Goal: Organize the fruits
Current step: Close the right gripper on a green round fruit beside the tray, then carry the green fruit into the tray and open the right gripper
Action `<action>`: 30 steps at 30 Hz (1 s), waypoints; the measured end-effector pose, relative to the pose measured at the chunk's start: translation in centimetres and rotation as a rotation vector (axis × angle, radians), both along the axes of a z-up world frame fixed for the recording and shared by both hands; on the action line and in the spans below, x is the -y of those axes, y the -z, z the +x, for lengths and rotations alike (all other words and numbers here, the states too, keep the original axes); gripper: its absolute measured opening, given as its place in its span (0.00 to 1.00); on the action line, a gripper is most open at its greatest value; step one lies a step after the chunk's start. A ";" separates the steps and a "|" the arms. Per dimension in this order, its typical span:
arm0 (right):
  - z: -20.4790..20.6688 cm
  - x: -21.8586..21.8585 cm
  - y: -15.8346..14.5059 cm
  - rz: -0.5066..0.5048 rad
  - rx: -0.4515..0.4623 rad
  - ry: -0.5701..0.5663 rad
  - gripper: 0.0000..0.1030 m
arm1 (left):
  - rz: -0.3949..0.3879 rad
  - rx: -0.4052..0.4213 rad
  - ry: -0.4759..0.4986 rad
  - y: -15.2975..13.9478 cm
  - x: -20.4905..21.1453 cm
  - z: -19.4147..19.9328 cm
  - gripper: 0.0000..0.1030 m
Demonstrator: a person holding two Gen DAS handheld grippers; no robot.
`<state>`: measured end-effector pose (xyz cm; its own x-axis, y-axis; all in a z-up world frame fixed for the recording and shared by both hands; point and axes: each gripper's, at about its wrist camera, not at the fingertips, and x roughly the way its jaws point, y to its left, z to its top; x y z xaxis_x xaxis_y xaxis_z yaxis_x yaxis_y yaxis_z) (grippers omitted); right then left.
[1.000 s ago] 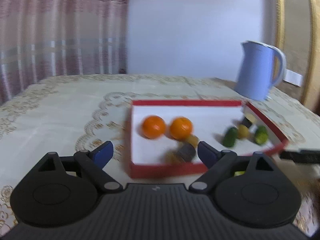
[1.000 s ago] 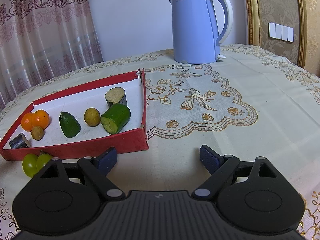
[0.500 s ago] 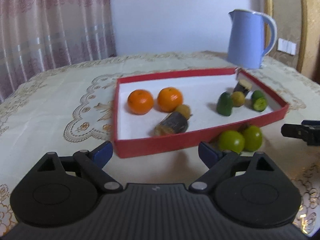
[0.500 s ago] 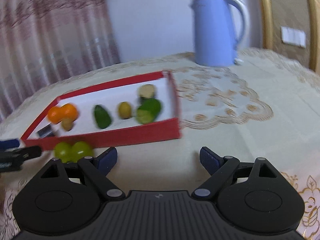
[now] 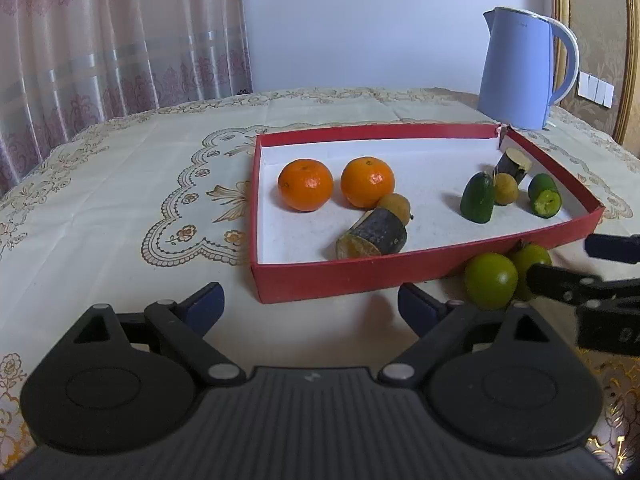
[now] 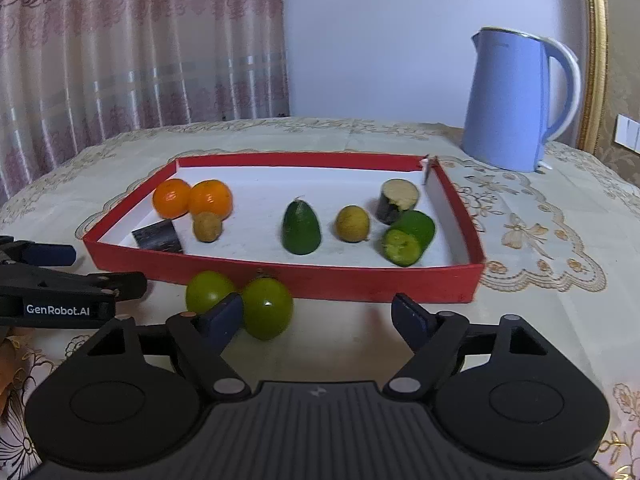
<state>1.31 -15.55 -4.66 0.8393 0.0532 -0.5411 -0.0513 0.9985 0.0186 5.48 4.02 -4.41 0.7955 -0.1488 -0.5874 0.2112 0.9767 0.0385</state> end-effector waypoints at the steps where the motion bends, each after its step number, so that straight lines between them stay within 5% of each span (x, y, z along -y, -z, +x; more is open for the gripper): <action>1: 0.1 -0.2 0.1 -0.001 -0.003 -0.009 0.73 | -0.003 -0.001 -0.002 0.0 -0.1 0.0 0.90; 10: 1.3 -1.5 0.6 -0.015 -0.023 -0.023 0.60 | -0.008 -0.011 -0.001 0.0 -0.1 0.1 0.90; 15: 1.3 -1.7 1.0 -0.012 -0.033 -0.030 0.33 | -0.018 -0.016 0.001 0.0 -0.1 0.2 0.91; 30: -0.7 2.2 0.7 -0.007 -0.004 0.081 0.33 | -0.023 0.006 0.036 -0.1 0.1 -0.4 0.92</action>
<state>0.58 -17.73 -5.33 0.8383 -0.0186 -0.5450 0.0296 0.9995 0.0114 5.08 3.90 -4.27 0.7931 -0.1909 -0.5785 0.2458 0.9692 0.0171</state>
